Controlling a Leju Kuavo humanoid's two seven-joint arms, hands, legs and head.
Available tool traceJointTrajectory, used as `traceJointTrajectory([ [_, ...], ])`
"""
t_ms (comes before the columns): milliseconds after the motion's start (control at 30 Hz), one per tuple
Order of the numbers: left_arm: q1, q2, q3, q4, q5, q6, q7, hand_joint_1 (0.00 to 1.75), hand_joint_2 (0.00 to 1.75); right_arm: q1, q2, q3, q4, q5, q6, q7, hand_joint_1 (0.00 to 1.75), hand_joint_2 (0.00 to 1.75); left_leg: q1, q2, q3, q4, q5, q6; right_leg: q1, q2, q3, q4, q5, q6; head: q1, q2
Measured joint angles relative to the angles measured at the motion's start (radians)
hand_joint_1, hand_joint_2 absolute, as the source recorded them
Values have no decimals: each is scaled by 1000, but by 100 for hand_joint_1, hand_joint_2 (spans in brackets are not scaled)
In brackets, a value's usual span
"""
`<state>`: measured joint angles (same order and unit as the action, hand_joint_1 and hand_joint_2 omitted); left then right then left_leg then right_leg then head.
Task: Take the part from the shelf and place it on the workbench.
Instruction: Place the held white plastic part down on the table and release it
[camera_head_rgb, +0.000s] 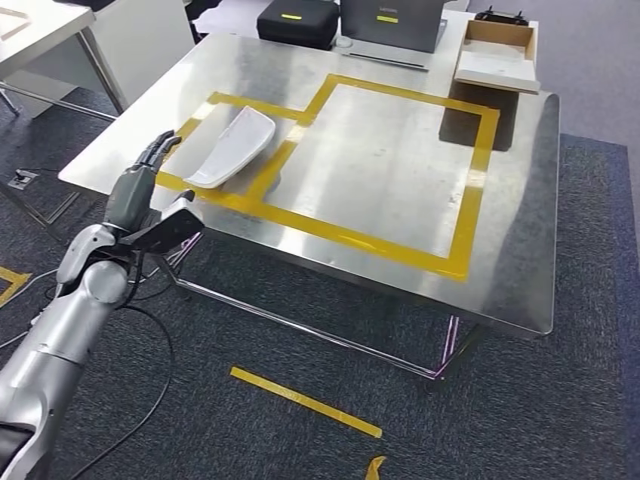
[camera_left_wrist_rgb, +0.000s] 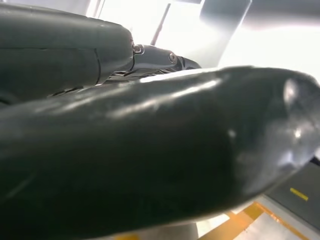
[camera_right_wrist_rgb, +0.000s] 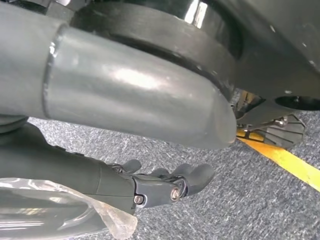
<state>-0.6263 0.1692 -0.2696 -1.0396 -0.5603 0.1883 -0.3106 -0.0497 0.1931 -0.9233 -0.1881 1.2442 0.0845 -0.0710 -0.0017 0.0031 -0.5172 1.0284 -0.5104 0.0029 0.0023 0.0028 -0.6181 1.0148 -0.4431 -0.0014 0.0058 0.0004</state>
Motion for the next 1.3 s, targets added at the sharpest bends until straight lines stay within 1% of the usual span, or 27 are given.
traceJointTrajectory([
  [67, 58, 4, 20, -42, 16, 13, -9, 0, 0, 2, 0, -2, 0, -5, -1, -4, 0, 0, -7, 1, 9, -33, -1, 8, -4, 0, -8, 0, 15, 13, 0, 0],
  [100, 88, 5, 29, -60, 23, 17, -14, 0, 0, 4, 0, -5, 0, -7, -1, -4, 0, 0, -8, 3, 4, -37, 7, 13, -7, 1, -12, 2, 14, 19, -1, 0],
  [133, 116, 5, 36, -75, 28, 20, -17, 0, 0, 6, 0, -7, 0, -9, -1, -5, 0, 0, -9, 4, -3, -41, 18, 20, -8, 1, -21, 13, -3, 24, 0, 0],
  [200, 166, 4, 49, -105, 50, 22, -20, 0, 0, 9, 0, -13, 0, -14, -3, -6, 0, 0, -6, 7, -25, -45, 41, 33, -11, 1, -47, 83, -86, 31, 4, 0],
  [233, 197, 1, 60, -122, 70, 23, -23, 0, 0, 8, 0, -15, 0, -18, -5, -6, 0, 0, -7, 8, -38, -45, 51, 37, -11, 0, -62, 141, -139, 34, 7, 0],
  [267, 238, -3, 77, -141, 97, 27, -28, 0, 0, 7, 0, -19, 0, -23, -9, -7, 0, 0, -8, 10, -52, -45, 60, 38, -12, 0, -71, 201, -175, 36, 8, 0],
  [300, 289, -11, 97, -160, 125, 35, -35, 0, 0, 7, 0, -22, 0, -29, -13, -7, 0, 0, -9, 13, -65, -44, 69, 37, -12, -1, -71, 247, -187, 37, 8, 0],
  [333, 346, -22, 120, -177, 151, 47, -43, 0, 0, 8, 0, -27, 0, -35, -17, -7, 0, 0, -10, 16, -79, -44, 77, 36, -12, -1, -61, 271, -172, 38, 7, 0],
  [367, 403, -36, 142, -189, 170, 60, -50, 0, 0, 10, 0, -32, 0, -40, -21, -6, 0, 0, -10, 19, -92, -43, 85, 34, -12, -2, -38, 266, -138, 38, 7, 0],
  [400, 456, -52, 164, -195, 183, 72, -58, 0, 0, 12, 0, -37, 0, -45, -24, -6, 0, 0, -11, 20, -105, -41, 94, 32, -11, -1, 0, 231, -105, 36, 7, 0],
  [467, 530, -78, 195, -198, 194, 86, -70, 0, 0, 15, 0, -44, 0, -49, -26, -4, 0, 0, -11, 20, -123, -37, 107, 28, -10, 1, 86, 130, -82, 29, 8, 0],
  [500, 548, -85, 203, -198, 195, 88, -74, 0, 0, 15, 0, -45, 0, -50, -26, -4, 0, 0, -10, 20, -126, -36, 110, 27, -9, 2, 114, 93, -87, 26, 8, 0],
  [633, 565, -91, 211, -198, 196, 90, -79, 0, 0, 14, 0, -47, -1, -51, -28, -4, 0, 0, -12, 19, -130, -32, 113, 25, -7, 3, 161, 31, -111, 23, 8, 0],
  [700, 593, -104, 235, -198, 184, 101, -75, 0, 0, 13, 1, -52, -1, -51, -30, -3, 0, 0, -9, 13, -136, -22, 116, 11, -3, 0, 196, -36, -133, 11, 8, 0],
  [767, 632, -124, 268, -190, 161, 128, -63, 0, 0, 13, 2, -60, -1, -54, -37, -3, 0, 0, -1, 6, -154, 39, 64, -11, -4, -6, 202, -71, -133, -7, 4, 0],
  [800, 651, -135, 284, -179, 149, 148, -60, 0, 0, 15, 3, -64, -1, -55, -42, -4, 0, 0, 2, 4, -169, 98, 16, -20, -5, -8, 197, -72, -125, -13, 3, 0],
  [833, 663, -147, 302, -159, 149, 171, -66, 0, 0, 16, 4, -66, -1, -55, -47, -5, 0, 0, 5, 4, -183, 162, -23, -24, -5, -9, 193, -71, -121, -14, 2, 0],
  [867, 674, -163, 324, -130, 154, 199, -78, 0, 0, 17, 5, -67, -1, -54, -54, -5, 0, 0, 8, 4, -191, 214, -44, -28, -5, -9, 188, -70, -118, -14, 2, 0],
  [900, 682, -182, 353, -91, 165, 227, -96, 0, 0, 18, 7, -68, -1, -53, -62, -4, 0, 0, 11, 4, -187, 238, -45, -31, -6, -7, 183, -67, -116, -13, 2, 0],
  [933, 685, -202, 387, -43, 184, 252, -119, 0, 0, 18, 9, -68, -1, -53, -69, -2, 0, 0, 14, 4, -168, 223, -29, -32, -6, -4, 181, -64, -114, -12, 2, 0],
  [1000, 680, -237, 471, 76, 217, 291, -163, 0, 0, 16, 16, -72, -1, -58, -80, 2, 0, 0, 20, -15, -95, 111, 17, -31, -8, 5, 177, -56, -114, -5, 3, 0],
  [1067, 670, -256, 553, 218, 220, 330, -181, 0, 0, 10, 22, -78, -1, -65, -88, 11, 0, 0, 23, -44, -40, 18, 37, -25, -9, 18, 163, -48, -114, 7, 3, 0],
  [1100, 666, -261, 587, 293, 216, 343, -173, 0, 0, 8, 25, -81, -1, -68, -90, 20, 0, 0, 22, -50, -31, 3, 33, -20, -11, 27, 158, -46, -113, 14, 3, 0],
  [1167, 655, -269, 642, 432, 201, 352, -128, 0, 0, 5, 28, -89, -1, -72, -88, 41, 0, 0, 19, -35, -29, -9, 29, -9, -13, 43, 152, -44, -111, 29, 2, 0],
  [1200, 646, -272, 660, 491, 185, 352, -93, 0, 0, 5, 29, -92, -1, -74, -84, 47, 0, 0, 19, -26, -29, -16, 27, -2, -14, 41, 145, -37, -117, 35, 3, 0],
  [1233, 639, -275, 670, 542, 164, 352, -54, 0, 0, 4, 29, -95, -1, -76, -80, 49, 0, 0, 20, -18, -29, -24, 26, 5, -14, 34, 130, -15, -132, 40, 6, 0],
  [1300, 631, -279, 676, 625, 127, 349, 13, 0, 0, -1, 29, -100, -1, -80, -72, 49, 0, 0, 18, 0, -32, -30, 27, 15, -14, 15, 70, 92, -185, 44, 12, 0],
])
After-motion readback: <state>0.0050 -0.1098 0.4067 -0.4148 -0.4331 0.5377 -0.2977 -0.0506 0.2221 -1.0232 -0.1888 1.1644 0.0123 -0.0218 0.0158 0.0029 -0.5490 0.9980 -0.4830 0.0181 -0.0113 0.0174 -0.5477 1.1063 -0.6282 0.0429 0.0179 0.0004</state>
